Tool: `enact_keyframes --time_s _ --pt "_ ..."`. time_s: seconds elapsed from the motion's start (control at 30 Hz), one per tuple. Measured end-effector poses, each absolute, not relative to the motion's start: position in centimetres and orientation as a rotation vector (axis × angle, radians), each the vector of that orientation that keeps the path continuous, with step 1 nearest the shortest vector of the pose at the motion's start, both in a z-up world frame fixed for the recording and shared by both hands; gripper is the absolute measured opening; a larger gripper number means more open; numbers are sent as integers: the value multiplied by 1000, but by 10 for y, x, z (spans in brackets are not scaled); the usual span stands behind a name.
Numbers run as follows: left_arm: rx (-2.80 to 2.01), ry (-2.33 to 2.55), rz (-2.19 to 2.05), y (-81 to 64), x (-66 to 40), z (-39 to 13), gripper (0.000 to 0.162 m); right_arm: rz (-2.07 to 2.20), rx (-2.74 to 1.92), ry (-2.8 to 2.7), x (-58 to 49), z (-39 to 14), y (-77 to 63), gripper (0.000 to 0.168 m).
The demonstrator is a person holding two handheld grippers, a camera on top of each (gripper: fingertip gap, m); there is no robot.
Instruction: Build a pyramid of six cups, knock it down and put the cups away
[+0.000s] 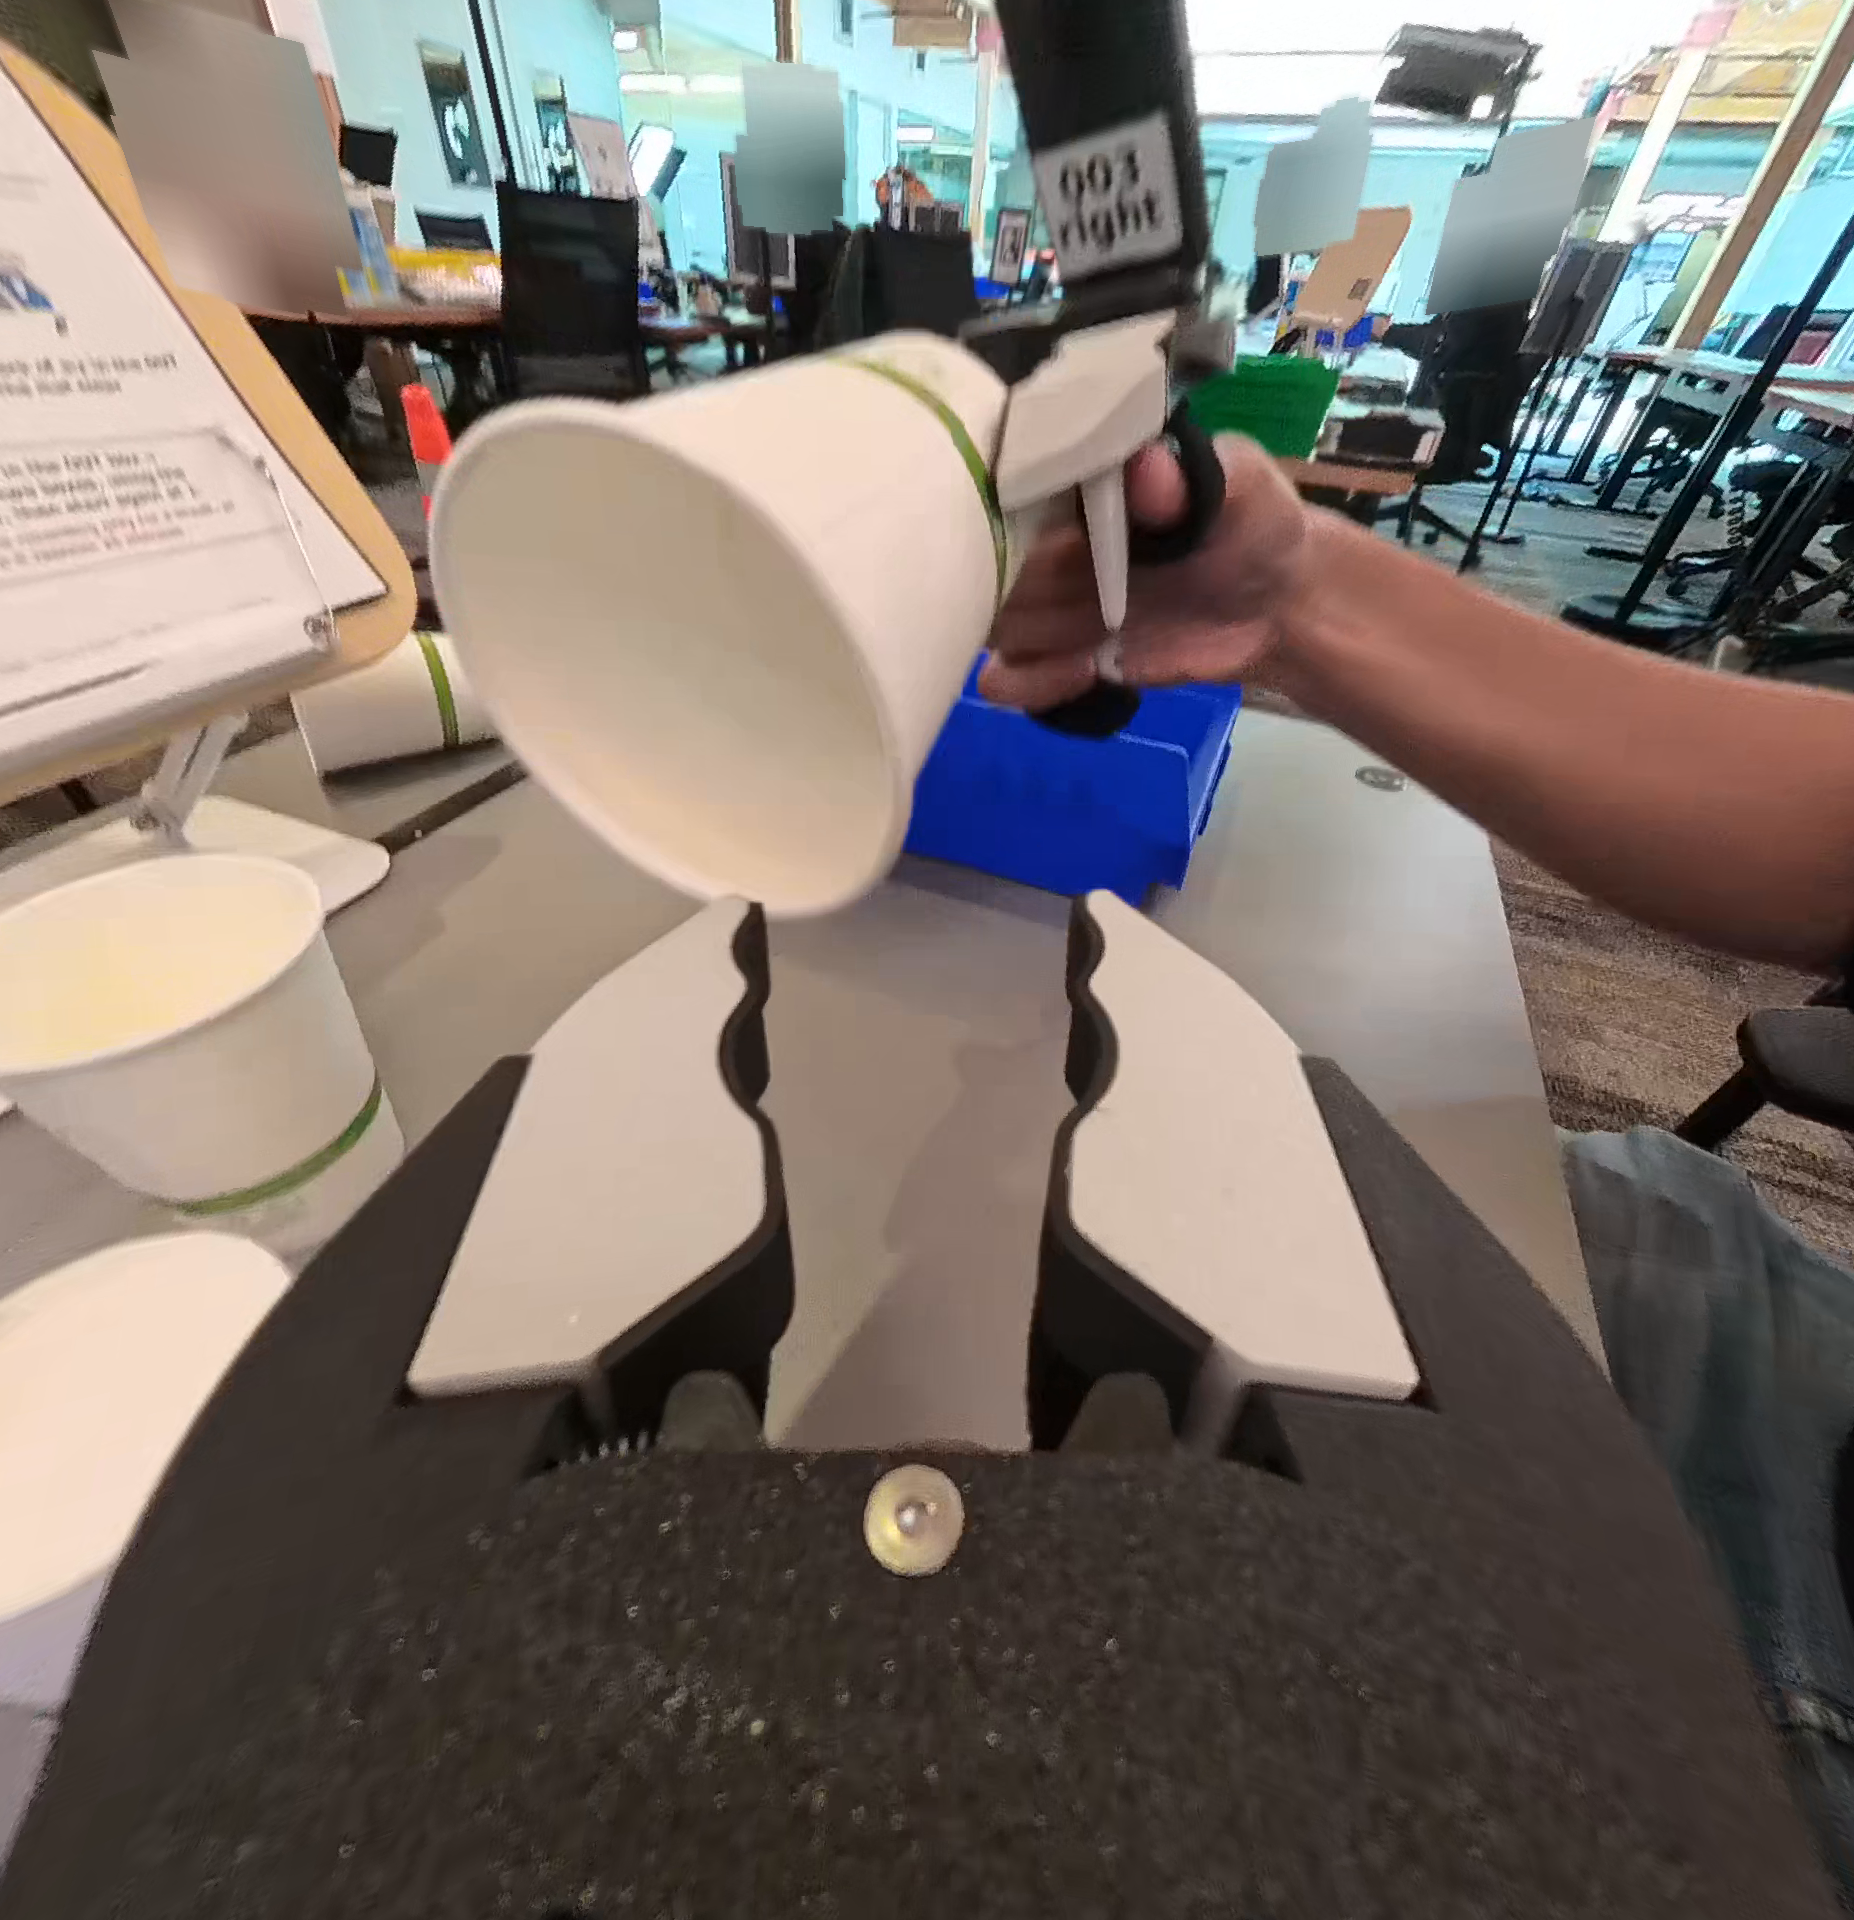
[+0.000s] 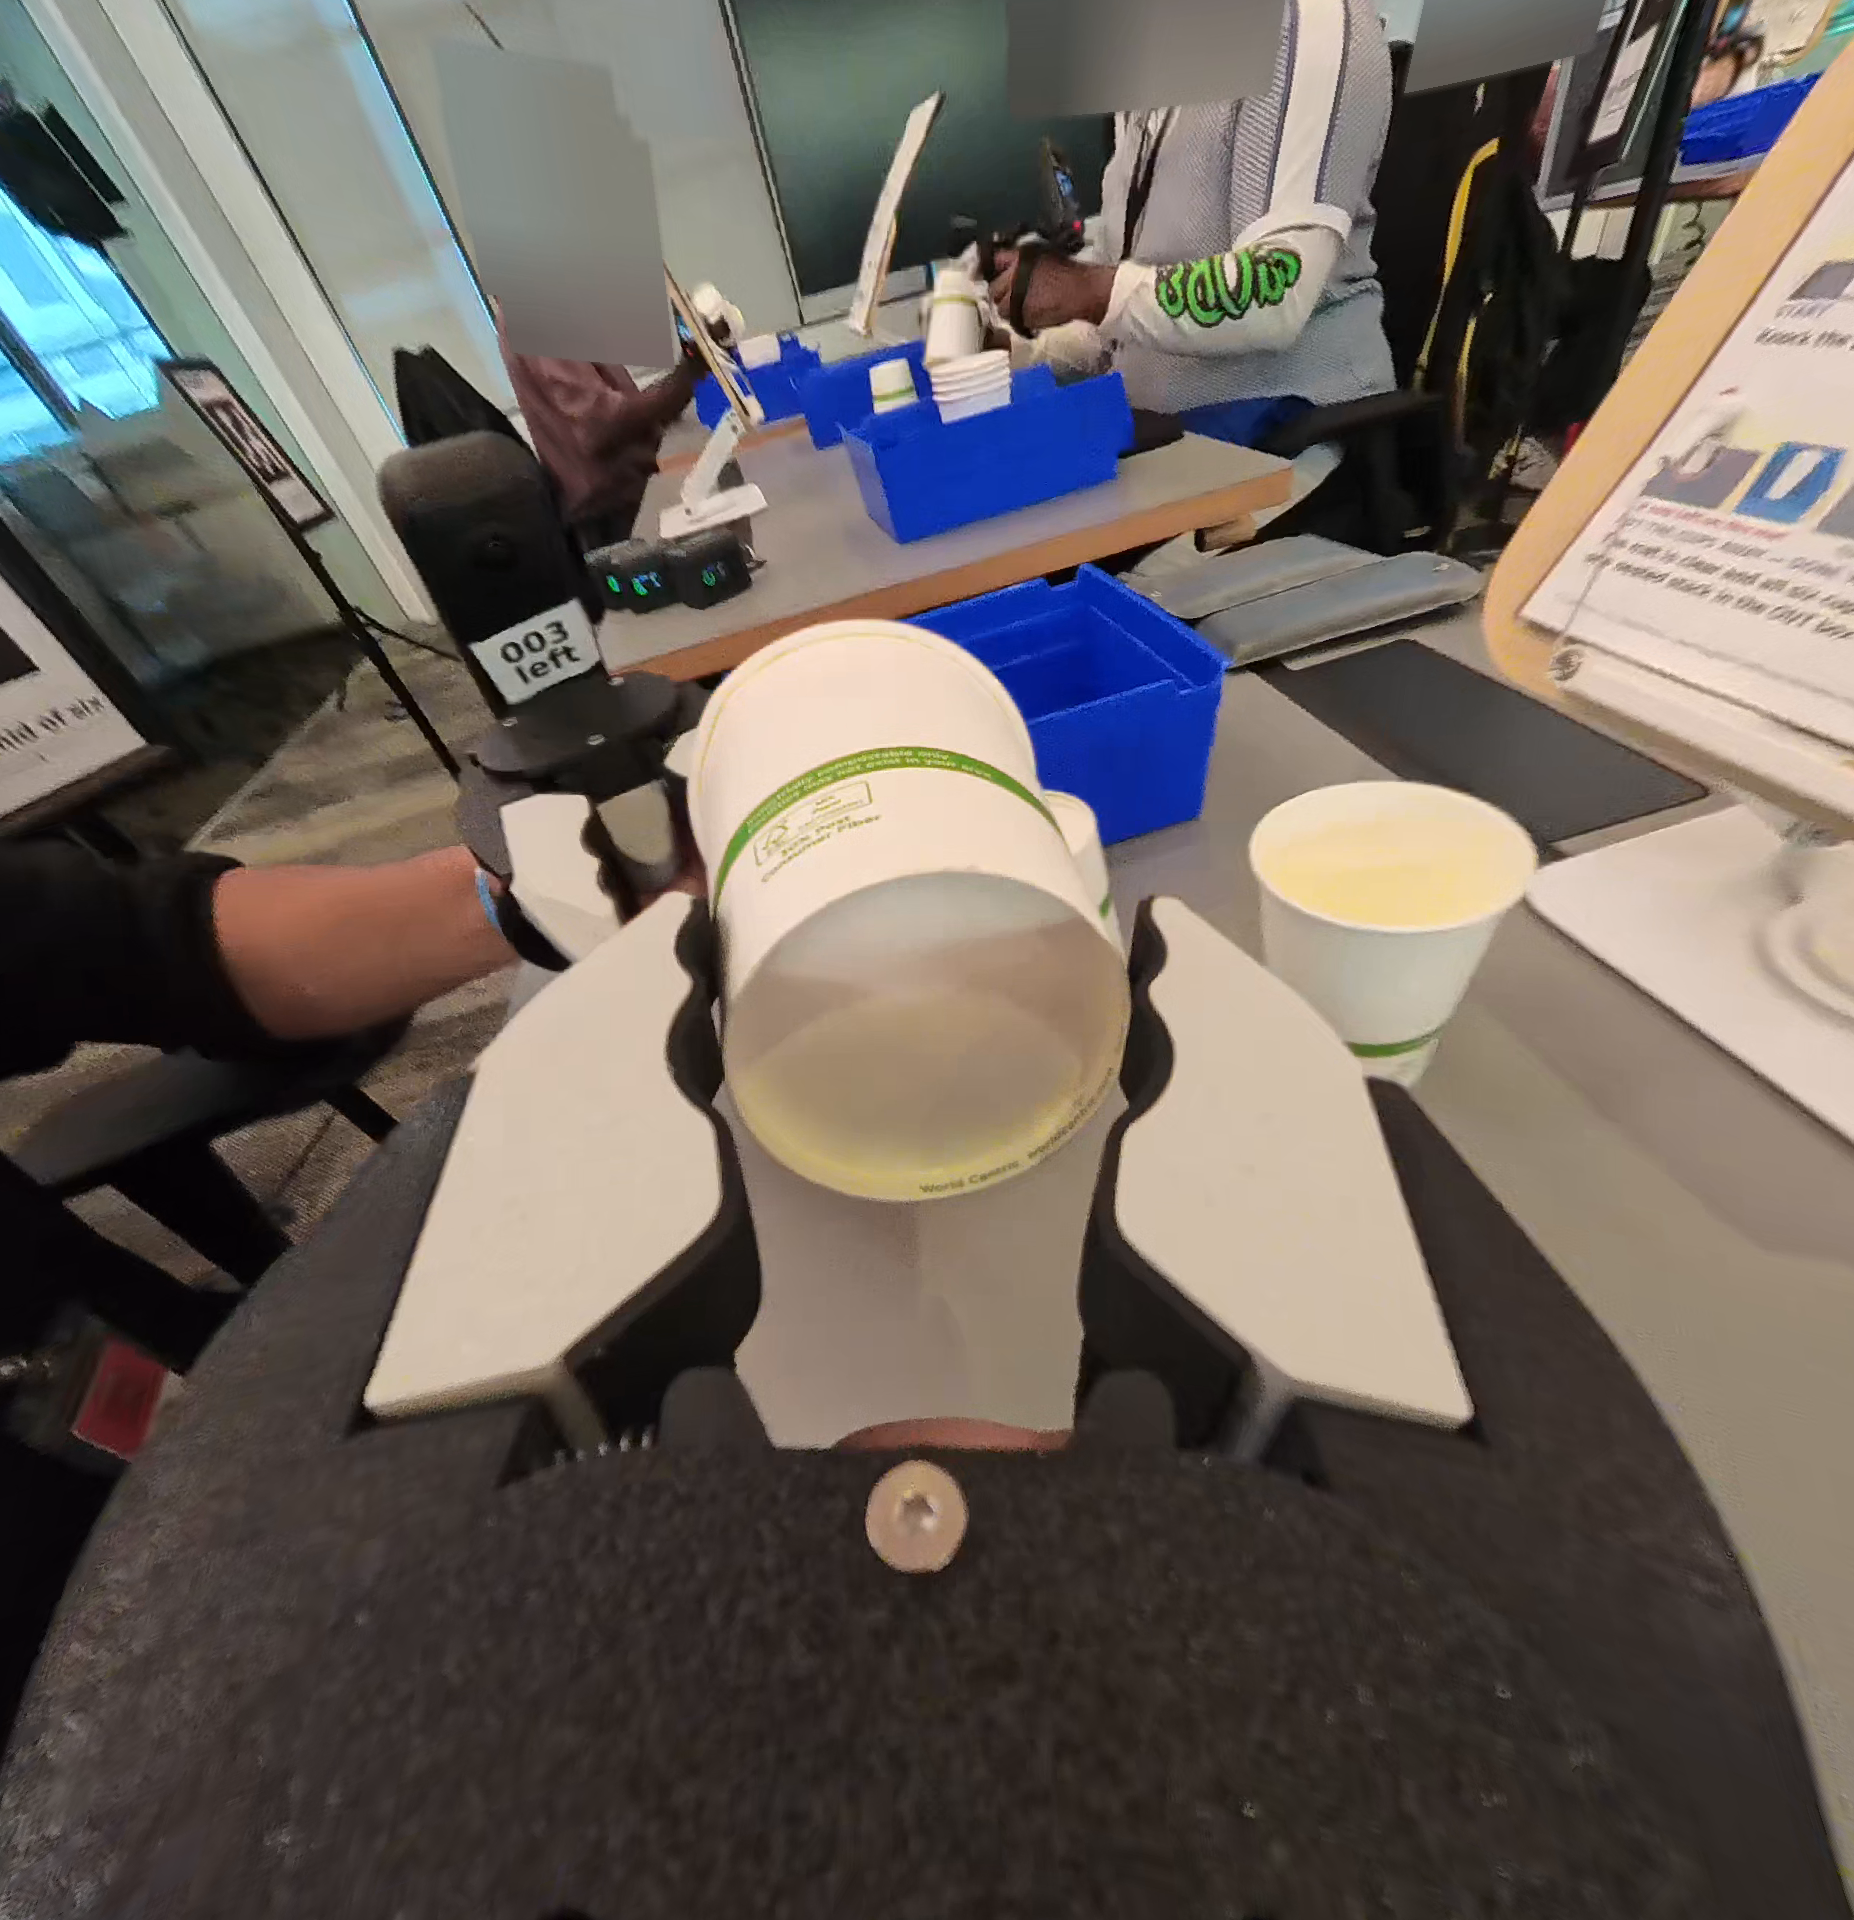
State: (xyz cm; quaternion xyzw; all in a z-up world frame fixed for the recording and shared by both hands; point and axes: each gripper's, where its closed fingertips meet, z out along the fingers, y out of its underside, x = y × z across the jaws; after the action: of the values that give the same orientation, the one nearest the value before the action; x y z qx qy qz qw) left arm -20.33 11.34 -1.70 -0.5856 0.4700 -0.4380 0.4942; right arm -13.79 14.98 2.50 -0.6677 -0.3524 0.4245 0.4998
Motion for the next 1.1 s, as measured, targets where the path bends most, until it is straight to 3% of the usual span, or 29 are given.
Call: enact_keyframes --time_s 0.23,0.37,0.6,0.83,1.1 --pt "-1322 1232 -1047 101 -198 -8 7 1113 -1603 -822 -154 3 135 75" --pt "-1349 1359 -1028 90 -202 -15 1 1038 -1644 -895 -148 -12 126 76" --pt "-1308 1644 -896 71 -221 -16 1 865 -1728 -1071 -121 -12 111 94" --pt "-1293 1851 -846 58 -228 -25 1 990 -1892 -1280 -129 -4 101 108" --pt "-1276 1971 -814 47 -212 -42 1 1053 -2071 -1583 -180 -30 92 102"
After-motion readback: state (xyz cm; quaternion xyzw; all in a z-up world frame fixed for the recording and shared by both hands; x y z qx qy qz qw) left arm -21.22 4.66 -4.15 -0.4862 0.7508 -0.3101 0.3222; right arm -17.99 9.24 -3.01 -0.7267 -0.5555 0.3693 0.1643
